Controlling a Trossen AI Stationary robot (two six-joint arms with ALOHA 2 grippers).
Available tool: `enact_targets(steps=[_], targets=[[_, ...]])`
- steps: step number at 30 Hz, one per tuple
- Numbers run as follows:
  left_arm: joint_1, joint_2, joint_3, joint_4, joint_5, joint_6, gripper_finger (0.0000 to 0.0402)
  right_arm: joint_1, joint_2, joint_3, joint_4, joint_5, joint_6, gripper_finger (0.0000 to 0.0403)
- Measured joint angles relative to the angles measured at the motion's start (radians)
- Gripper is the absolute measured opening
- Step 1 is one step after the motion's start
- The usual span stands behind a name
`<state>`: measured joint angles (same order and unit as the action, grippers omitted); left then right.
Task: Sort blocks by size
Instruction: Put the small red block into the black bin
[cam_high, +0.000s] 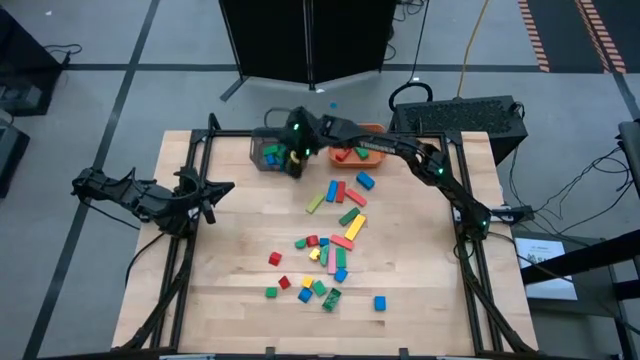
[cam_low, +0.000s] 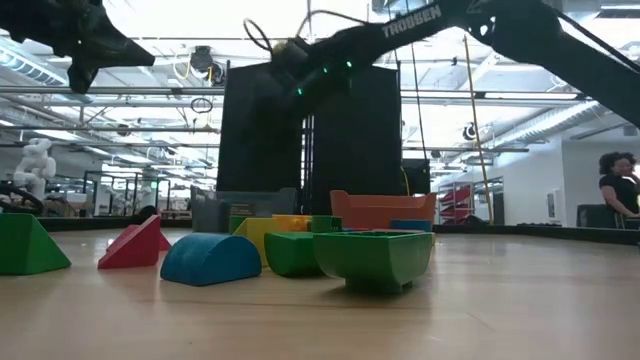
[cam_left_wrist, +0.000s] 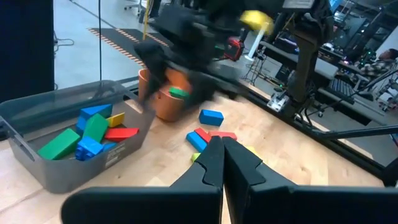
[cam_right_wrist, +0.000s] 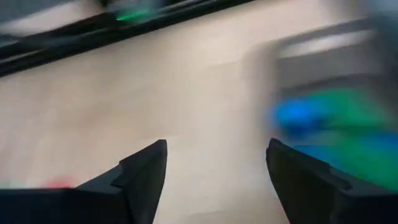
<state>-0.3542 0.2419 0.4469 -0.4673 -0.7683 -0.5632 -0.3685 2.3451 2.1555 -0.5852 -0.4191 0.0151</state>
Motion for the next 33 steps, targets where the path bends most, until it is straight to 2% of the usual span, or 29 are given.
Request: enact_targets(steps=[2, 4, 9, 12, 14, 18, 33], targets=[[0.000, 0.000, 0.000, -0.007, 0.000, 0.000, 0.0000, 0.051, 0.000, 0.000, -0.030, -0.084, -0.002, 0.0257], [0.000, 0.000, 0.000, -0.023, 0.000, -0.003, 0.0000, 0.115, 0.004, -0.001, -0.052, -0.078, -0.037, 0.0256], [0.000, 0.000, 0.000, -0.043, 0.000, -0.007, 0.0000, 0.276, 0.010, -0.006, -0.018, 0.054, -0.179, 0.0259], [0.000, 0.000, 0.000, -0.044, 0.000, -0.007, 0.0000, 0.353, 0.014, -0.012, 0.014, 0.144, -0.351, 0.0260], [0.000, 0.000, 0.000, -0.044, 0.000, -0.007, 0.0000, 0.384, 0.024, -0.012, 0.036, 0.159, -0.462, 0.0260], [0.000, 0.000, 0.000, -0.044, 0.001, -0.007, 0.0000, 0.411, 0.047, -0.012, 0.060, 0.156, -0.549, 0.0260], [0.000, 0.000, 0.000, -0.058, 0.043, -0.034, 0.0000, 0.404, 0.130, -0.013, 0.089, 0.077, -0.649, 0.0254]])
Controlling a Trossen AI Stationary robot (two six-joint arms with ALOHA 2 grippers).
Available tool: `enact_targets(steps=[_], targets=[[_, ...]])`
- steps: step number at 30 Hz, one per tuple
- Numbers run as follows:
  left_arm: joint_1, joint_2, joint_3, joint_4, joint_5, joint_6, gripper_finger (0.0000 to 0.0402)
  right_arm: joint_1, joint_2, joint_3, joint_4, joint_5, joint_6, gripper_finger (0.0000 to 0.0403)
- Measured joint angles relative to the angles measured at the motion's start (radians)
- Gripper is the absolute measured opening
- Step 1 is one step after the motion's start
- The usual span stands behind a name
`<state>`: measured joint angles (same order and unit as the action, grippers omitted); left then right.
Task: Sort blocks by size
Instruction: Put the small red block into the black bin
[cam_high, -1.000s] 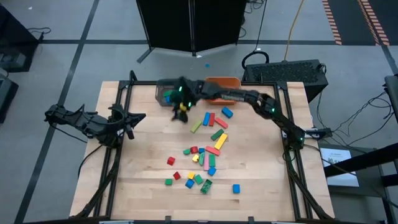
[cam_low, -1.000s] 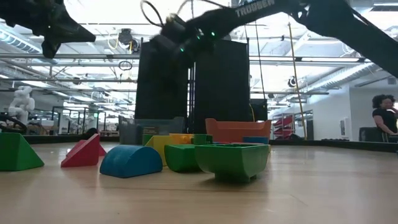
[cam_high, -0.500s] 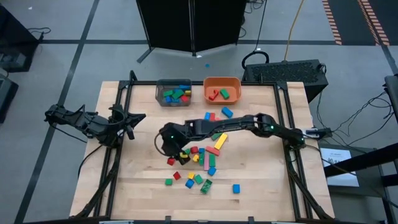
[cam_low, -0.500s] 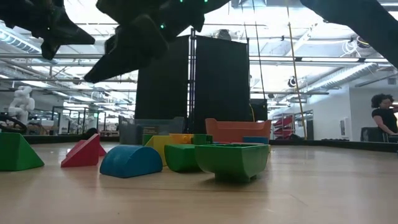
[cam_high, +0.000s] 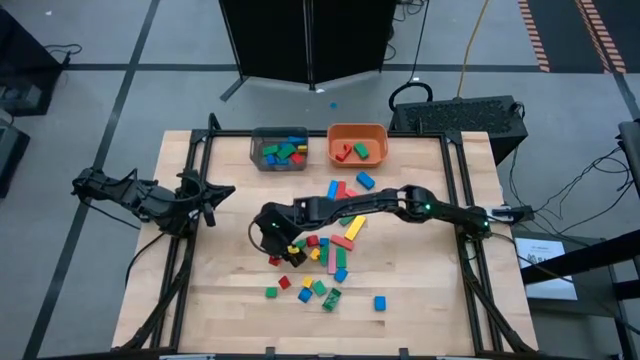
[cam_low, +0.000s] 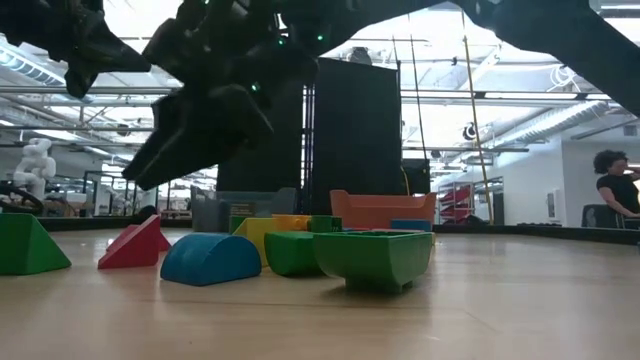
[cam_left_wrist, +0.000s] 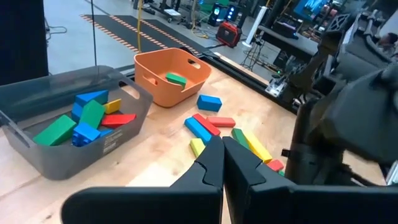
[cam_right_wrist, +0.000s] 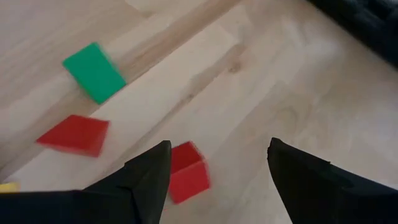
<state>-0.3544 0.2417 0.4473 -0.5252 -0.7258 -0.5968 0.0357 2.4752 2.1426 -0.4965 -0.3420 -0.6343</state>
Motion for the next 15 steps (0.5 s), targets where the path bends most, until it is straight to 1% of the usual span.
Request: enact_targets(steps=[3, 15], targets=[[0.000, 0.000, 0.000, -0.004, 0.003, 0.000, 0.0000, 0.005, 0.012, 0.002, 0.009, -0.005, -0.039, 0.0254], [0.000, 0.000, 0.000, -0.011, 0.004, 0.000, 0.0000, 0.012, 0.061, 0.001, 0.013, -0.006, -0.077, 0.0254]])
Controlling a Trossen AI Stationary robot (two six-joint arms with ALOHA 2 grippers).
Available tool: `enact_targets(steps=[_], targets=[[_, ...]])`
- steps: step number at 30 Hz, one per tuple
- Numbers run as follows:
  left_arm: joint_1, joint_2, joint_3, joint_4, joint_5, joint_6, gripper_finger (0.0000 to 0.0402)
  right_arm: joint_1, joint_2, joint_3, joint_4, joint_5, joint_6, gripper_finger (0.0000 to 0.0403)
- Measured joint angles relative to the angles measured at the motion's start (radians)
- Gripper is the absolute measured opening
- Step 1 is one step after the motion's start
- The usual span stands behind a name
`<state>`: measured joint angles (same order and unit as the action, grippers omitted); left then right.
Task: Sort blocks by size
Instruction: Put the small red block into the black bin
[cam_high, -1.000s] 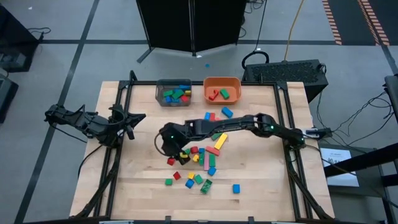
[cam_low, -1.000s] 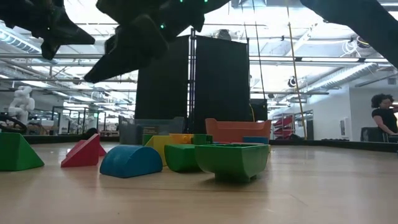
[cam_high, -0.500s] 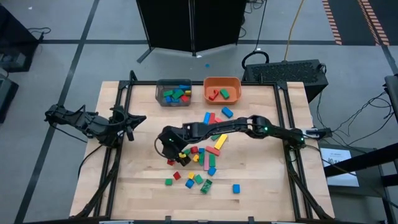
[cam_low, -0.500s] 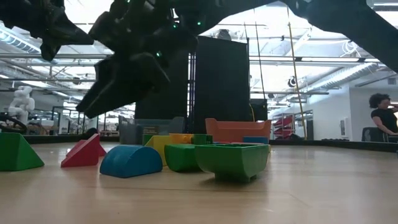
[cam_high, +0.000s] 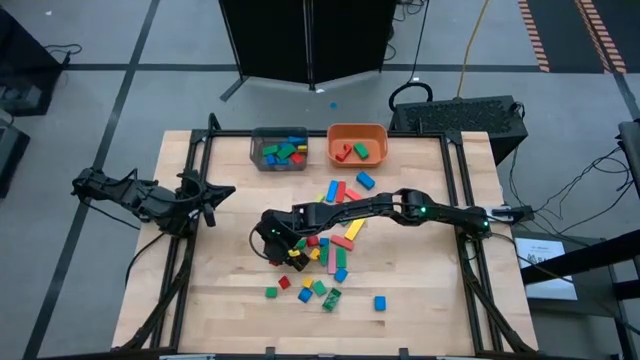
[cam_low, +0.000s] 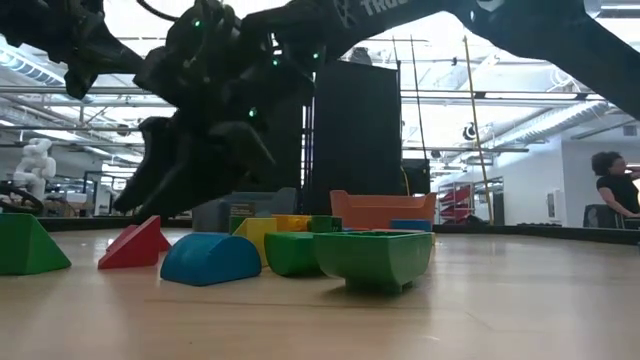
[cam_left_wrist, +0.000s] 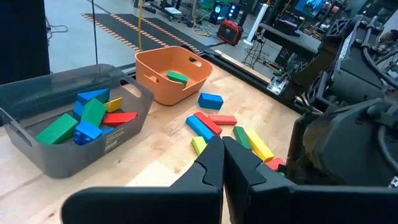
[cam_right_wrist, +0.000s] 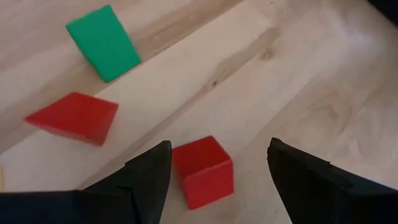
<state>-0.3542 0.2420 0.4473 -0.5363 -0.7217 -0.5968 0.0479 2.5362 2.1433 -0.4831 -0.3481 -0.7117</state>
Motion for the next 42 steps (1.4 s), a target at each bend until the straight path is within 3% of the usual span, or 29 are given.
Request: enact_targets(steps=[13, 23, 34, 42], targets=[[0.000, 0.000, 0.000, -0.009, 0.001, 0.000, 0.0000, 0.002, 0.042, 0.001, 0.004, -0.003, -0.011, 0.0242], [0.000, 0.000, 0.000, -0.024, 0.004, 0.000, 0.0000, 0.004, 0.044, 0.002, -0.013, -0.002, -0.006, 0.0112], [0.000, 0.000, 0.000, -0.025, 0.004, -0.001, 0.0000, -0.022, 0.049, 0.062, -0.037, 0.053, 0.255, 0.0112], [0.000, 0.000, 0.000, -0.024, 0.003, -0.002, 0.0000, -0.115, 0.029, 0.207, -0.064, 0.151, 0.257, 0.0112]])
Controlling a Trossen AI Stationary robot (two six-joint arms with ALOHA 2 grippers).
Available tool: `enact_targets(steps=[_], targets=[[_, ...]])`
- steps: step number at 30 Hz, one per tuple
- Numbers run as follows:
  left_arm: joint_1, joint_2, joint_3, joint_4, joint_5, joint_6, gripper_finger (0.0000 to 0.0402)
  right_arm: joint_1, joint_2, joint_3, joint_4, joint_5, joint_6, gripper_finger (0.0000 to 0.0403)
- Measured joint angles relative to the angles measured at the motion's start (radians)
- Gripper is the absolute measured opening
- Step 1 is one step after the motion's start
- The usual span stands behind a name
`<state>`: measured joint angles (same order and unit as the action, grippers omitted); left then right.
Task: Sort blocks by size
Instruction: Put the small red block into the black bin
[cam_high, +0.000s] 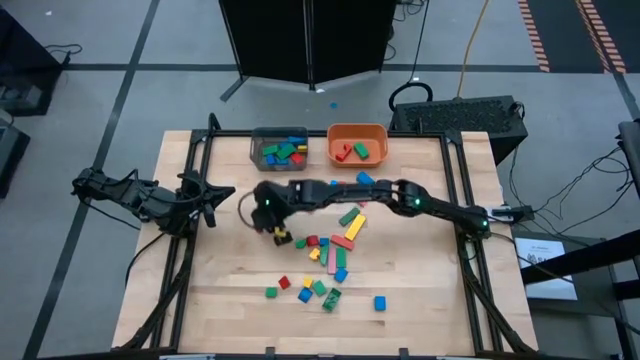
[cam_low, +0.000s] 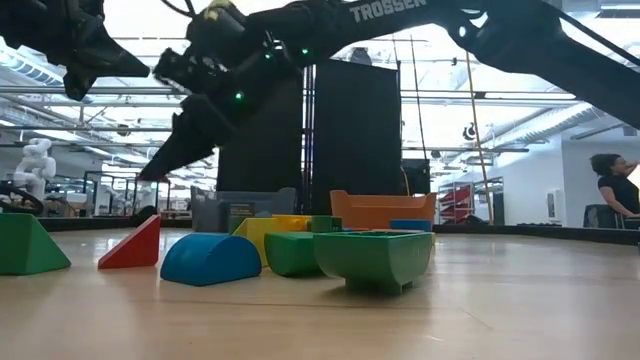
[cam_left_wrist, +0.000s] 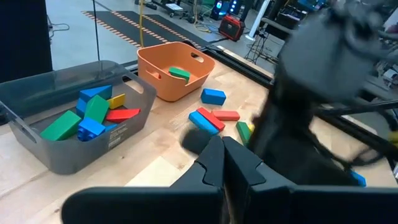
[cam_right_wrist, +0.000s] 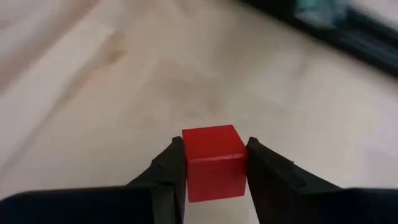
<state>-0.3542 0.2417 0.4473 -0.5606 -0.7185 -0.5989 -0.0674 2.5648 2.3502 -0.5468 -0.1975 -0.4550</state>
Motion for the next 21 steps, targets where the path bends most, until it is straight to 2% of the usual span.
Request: enact_targets(steps=[8, 18, 21], targets=[[0.000, 0.000, 0.000, -0.007, 0.000, 0.001, 0.0000, -0.164, -0.078, 0.007, 0.000, 0.123, 0.020, 0.0112], [0.000, 0.000, 0.000, -0.029, 0.003, 0.002, 0.0000, -0.347, -0.081, 0.005, -0.011, 0.149, 0.299, 0.0112], [0.000, 0.000, 0.000, -0.028, 0.002, 0.002, 0.0000, -0.374, -0.077, 0.005, -0.035, 0.146, 0.374, 0.0143]])
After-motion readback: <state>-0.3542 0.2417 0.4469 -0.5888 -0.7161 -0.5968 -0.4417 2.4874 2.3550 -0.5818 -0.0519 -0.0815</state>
